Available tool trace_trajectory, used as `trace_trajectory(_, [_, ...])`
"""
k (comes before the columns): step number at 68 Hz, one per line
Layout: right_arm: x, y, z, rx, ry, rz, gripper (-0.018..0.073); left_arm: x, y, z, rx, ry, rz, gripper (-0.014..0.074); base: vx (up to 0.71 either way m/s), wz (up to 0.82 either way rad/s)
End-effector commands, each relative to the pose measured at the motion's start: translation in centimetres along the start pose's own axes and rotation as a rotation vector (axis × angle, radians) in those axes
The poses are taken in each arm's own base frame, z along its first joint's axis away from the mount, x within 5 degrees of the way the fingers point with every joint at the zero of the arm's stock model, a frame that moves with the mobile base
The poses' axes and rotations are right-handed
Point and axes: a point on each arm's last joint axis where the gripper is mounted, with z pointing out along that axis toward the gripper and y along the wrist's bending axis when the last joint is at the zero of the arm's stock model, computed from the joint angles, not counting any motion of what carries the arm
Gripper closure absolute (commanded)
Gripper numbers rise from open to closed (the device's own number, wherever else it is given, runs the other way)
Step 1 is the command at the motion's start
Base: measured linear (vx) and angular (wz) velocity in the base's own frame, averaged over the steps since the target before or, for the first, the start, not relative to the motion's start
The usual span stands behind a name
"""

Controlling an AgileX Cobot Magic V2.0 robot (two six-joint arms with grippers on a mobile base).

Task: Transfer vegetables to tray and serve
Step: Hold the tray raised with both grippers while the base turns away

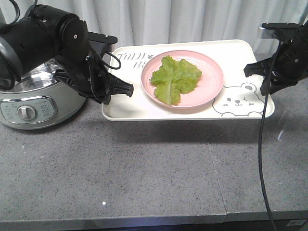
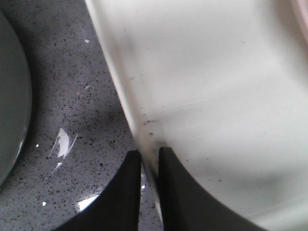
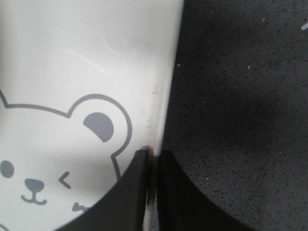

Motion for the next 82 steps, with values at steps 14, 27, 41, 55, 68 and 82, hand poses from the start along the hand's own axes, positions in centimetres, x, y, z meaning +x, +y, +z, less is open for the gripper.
trace_trajectory(14, [0.04, 1.56, -3.13, -0.069, -0.076, -0.038, 0.0569, -0.97, -1.48, -4.28, 0.108, -0.17, 0.009, 0.0603, 0.0, 0.0])
trace_trajectory(27, [0.04, 1.56, -3.13, -0.069, -0.076, -0.038, 0.0569, -0.97, -1.48, -4.28, 0.108, -0.17, 0.009, 0.0603, 0.0, 0.0])
trace_trajectory(41, [0.04, 1.56, -3.13, -0.069, -0.076, -0.038, 0.0569, -0.98, -1.48, -4.28, 0.108, -0.171, 0.009, 0.0602, 0.0, 0.0])
trace_trajectory(55, [0.04, 1.56, -3.13, -0.069, -0.076, -0.038, 0.0569, -0.98, -1.48, -4.28, 0.108, -0.171, 0.009, 0.0602, 0.0, 0.0])
trace_trajectory(68, [0.04, 1.56, -3.13, -0.069, -0.076, -0.038, 0.0569, -0.98, -1.48, -4.28, 0.108, -0.171, 0.009, 0.0602, 0.0, 0.0])
trace_trajectory(82, [0.04, 1.56, -3.13, -0.069, -0.076, -0.038, 0.0569, -0.98, -1.48, -4.28, 0.108, -0.171, 0.009, 0.0602, 0.0, 0.0])
